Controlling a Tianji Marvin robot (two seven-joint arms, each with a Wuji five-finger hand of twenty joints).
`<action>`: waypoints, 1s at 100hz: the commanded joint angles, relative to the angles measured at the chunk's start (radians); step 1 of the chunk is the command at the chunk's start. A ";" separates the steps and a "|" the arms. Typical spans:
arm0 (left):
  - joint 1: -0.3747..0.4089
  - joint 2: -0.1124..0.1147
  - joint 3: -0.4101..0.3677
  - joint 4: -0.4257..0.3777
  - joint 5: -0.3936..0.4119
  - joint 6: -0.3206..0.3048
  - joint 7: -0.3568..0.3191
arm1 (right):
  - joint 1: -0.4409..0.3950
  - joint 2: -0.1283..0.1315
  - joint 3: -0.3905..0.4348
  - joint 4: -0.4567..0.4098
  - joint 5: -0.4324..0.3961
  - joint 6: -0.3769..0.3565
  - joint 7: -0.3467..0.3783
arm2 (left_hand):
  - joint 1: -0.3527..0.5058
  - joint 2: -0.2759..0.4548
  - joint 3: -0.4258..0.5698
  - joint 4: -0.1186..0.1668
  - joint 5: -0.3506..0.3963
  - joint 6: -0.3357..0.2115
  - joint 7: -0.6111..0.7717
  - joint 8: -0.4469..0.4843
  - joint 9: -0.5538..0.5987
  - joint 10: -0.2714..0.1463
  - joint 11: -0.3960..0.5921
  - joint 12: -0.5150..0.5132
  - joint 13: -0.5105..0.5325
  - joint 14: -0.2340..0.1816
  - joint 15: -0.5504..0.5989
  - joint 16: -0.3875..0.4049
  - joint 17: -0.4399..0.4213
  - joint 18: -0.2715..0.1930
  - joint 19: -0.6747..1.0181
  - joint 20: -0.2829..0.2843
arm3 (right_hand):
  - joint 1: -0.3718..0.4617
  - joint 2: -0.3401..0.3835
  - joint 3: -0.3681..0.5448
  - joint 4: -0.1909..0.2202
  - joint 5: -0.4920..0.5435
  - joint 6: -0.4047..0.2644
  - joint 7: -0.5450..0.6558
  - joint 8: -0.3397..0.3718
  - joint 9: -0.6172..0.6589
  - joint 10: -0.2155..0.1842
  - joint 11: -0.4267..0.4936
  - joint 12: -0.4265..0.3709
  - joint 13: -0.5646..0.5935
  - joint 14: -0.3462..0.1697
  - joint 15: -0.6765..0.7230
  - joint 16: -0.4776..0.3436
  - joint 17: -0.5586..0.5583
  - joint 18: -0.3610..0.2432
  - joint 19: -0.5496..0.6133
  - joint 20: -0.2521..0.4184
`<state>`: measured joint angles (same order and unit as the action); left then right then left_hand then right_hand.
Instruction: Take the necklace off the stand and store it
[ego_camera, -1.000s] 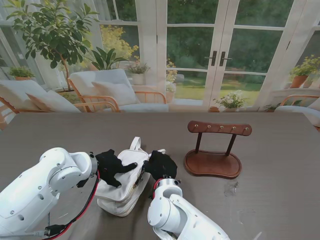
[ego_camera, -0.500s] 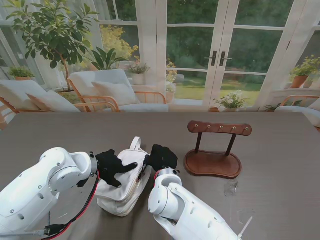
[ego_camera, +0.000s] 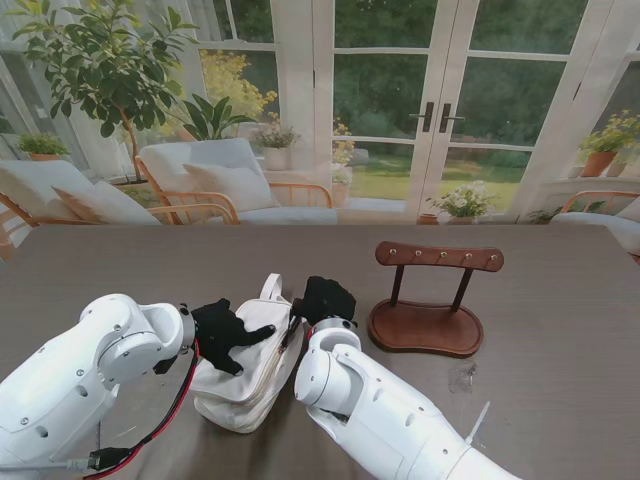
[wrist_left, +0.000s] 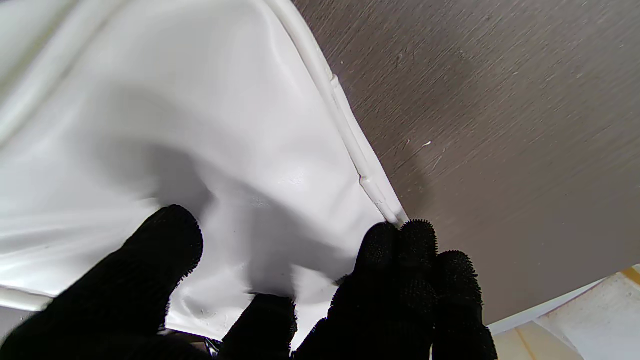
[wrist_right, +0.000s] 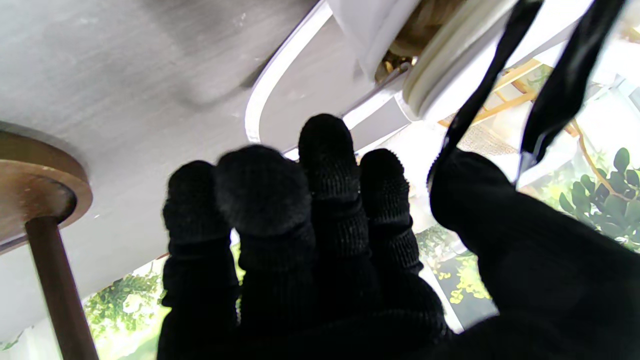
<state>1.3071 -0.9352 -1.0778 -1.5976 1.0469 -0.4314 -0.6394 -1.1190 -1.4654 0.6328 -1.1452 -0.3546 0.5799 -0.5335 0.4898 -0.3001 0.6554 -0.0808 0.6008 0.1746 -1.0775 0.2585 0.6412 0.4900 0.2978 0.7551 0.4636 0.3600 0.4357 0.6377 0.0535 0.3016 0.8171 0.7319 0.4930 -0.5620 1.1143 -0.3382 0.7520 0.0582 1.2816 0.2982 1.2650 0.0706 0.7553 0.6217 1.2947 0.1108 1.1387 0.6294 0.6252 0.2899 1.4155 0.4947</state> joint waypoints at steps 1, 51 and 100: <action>0.072 0.012 0.047 0.087 0.011 -0.020 -0.077 | 0.032 -0.008 0.009 0.008 0.002 0.007 0.008 | 0.026 -0.188 -0.033 -0.032 0.240 -0.016 1.318 0.121 0.065 -0.264 0.083 0.028 0.010 -0.055 -0.010 -0.005 -0.027 -0.052 -0.045 -0.008 | 0.041 0.092 0.028 0.004 -0.030 -0.023 -0.004 0.005 -0.010 0.024 -0.013 -0.003 0.016 -0.009 -0.006 -0.009 0.282 0.009 0.034 -0.013; 0.063 0.014 0.059 0.092 -0.008 -0.020 -0.085 | 0.116 -0.036 -0.005 0.100 0.013 0.035 0.014 | 0.028 -0.181 -0.041 -0.031 0.246 -0.016 1.321 0.123 0.065 -0.265 0.084 0.029 0.008 -0.055 -0.010 -0.004 -0.027 -0.053 -0.047 -0.007 | 0.047 0.096 0.020 0.007 -0.038 -0.022 -0.016 -0.011 -0.027 0.033 -0.041 -0.024 0.017 -0.009 -0.023 -0.015 0.278 0.009 0.030 -0.011; 0.064 0.013 0.060 0.098 -0.018 -0.023 -0.071 | 0.179 -0.057 -0.022 0.180 0.025 0.046 0.033 | 0.030 -0.170 -0.048 -0.030 0.250 -0.017 1.325 0.126 0.068 -0.266 0.086 0.030 0.007 -0.054 -0.008 -0.004 -0.027 -0.054 -0.048 -0.004 | 0.044 0.099 0.015 0.008 -0.043 -0.021 -0.029 -0.026 -0.037 0.032 -0.061 -0.041 0.016 -0.009 -0.036 -0.019 0.273 0.004 0.026 -0.010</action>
<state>1.2957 -0.9305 -1.0679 -1.5870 1.0209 -0.4328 -0.6423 -0.9739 -1.5216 0.5981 -0.9627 -0.3252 0.6246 -0.5011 0.4936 -0.3016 0.6569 -0.0794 0.5991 0.2042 -1.0802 0.2584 0.6412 0.5077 0.2980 0.7552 0.4636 0.3724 0.4357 0.6377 0.0534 0.3163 0.8059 0.7319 0.4930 -0.5862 1.1143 -0.3389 0.7513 0.0577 1.2578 0.2832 1.2409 0.0788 0.6991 0.5919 1.2944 0.1109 1.1060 0.6167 0.6258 0.2899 1.4155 0.4946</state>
